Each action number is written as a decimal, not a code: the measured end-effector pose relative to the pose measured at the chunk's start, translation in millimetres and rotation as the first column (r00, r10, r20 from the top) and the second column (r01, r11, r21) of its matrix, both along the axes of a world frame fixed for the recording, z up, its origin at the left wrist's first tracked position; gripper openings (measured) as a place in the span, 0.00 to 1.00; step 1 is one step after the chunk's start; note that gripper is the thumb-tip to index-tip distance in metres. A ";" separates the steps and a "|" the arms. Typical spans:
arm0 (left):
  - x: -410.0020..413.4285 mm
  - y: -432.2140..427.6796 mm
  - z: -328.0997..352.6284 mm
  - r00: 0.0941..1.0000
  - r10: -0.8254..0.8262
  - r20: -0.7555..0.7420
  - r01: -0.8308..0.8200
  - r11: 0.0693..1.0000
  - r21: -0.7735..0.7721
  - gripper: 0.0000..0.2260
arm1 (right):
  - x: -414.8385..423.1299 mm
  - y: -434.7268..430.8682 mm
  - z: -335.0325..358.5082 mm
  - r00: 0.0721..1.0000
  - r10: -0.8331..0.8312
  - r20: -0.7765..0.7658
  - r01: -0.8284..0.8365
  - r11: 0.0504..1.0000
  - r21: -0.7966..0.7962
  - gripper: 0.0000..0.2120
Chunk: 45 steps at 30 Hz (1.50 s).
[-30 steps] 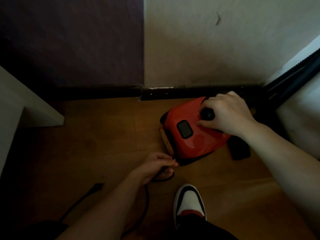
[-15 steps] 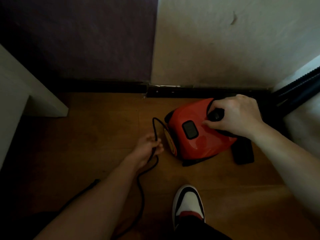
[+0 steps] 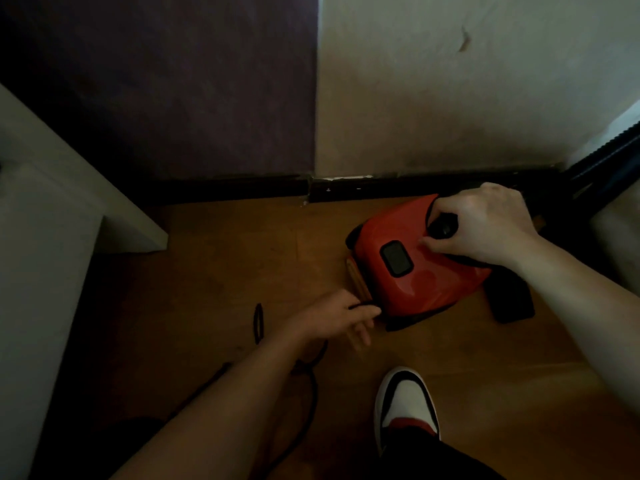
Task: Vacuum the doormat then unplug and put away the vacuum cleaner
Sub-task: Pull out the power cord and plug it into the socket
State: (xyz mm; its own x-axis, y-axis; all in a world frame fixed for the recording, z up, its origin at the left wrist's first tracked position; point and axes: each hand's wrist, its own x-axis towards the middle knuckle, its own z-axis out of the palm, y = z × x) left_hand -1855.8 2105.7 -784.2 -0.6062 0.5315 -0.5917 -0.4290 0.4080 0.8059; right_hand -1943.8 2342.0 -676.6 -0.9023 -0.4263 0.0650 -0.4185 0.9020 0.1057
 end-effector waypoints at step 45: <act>-19.2 -29.7 32.1 0.996 0.081 0.047 -0.086 0.992 0.095 0.20 | 1.8 -0.4 -3.9 0.998 0.002 -0.062 -0.004 0.999 -0.035 0.17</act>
